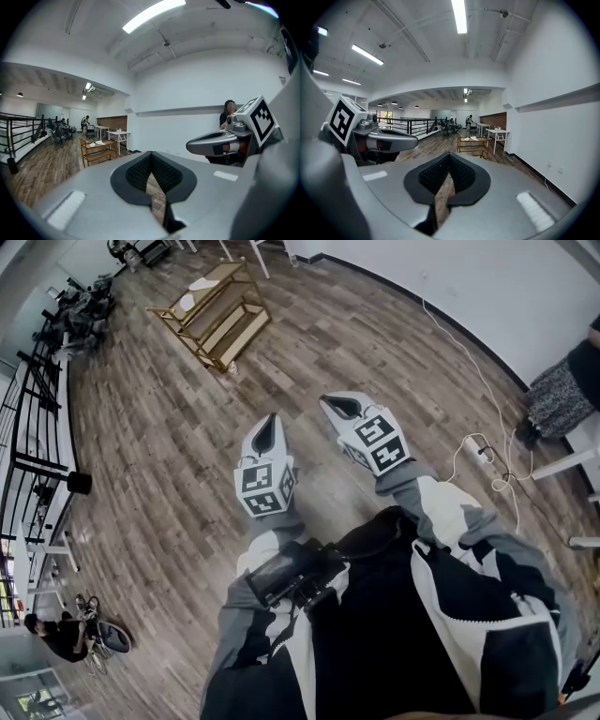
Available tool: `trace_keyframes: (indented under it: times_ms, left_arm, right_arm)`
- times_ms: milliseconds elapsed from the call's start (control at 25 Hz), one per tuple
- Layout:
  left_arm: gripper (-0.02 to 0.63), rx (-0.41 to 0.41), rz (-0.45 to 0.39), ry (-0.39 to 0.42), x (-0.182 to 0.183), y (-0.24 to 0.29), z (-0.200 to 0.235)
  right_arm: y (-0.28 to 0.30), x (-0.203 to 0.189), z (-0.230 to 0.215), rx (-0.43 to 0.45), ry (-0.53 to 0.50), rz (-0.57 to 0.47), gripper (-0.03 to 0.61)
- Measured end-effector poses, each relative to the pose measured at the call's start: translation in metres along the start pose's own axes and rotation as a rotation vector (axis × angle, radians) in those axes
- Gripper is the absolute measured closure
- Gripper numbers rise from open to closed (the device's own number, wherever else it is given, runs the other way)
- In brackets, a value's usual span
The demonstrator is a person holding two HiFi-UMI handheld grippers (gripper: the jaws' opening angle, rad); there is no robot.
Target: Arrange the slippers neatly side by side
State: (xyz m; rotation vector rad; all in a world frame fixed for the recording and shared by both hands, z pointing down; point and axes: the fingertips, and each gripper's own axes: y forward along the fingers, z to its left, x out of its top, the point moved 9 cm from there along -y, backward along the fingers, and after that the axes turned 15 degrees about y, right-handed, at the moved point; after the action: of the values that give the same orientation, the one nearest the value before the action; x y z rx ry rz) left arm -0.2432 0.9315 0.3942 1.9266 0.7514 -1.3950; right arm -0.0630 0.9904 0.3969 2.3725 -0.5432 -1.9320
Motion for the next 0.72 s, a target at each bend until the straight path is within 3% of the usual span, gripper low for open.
trace_keyframes:
  times_ms: [320, 720]
  left_arm:
    - [0.604, -0.005, 0.014, -0.025, -0.013, 0.021, 0.020]
    - [0.604, 0.067, 0.056, -0.034, -0.024, 0.086, 0.067]
  right_arm:
    - [0.031, 0.004, -0.007, 0.002, -0.001, 0.021, 0.574]
    - [0.119, 0.020, -0.044, 0.093, -0.040, 0.046, 0.574]
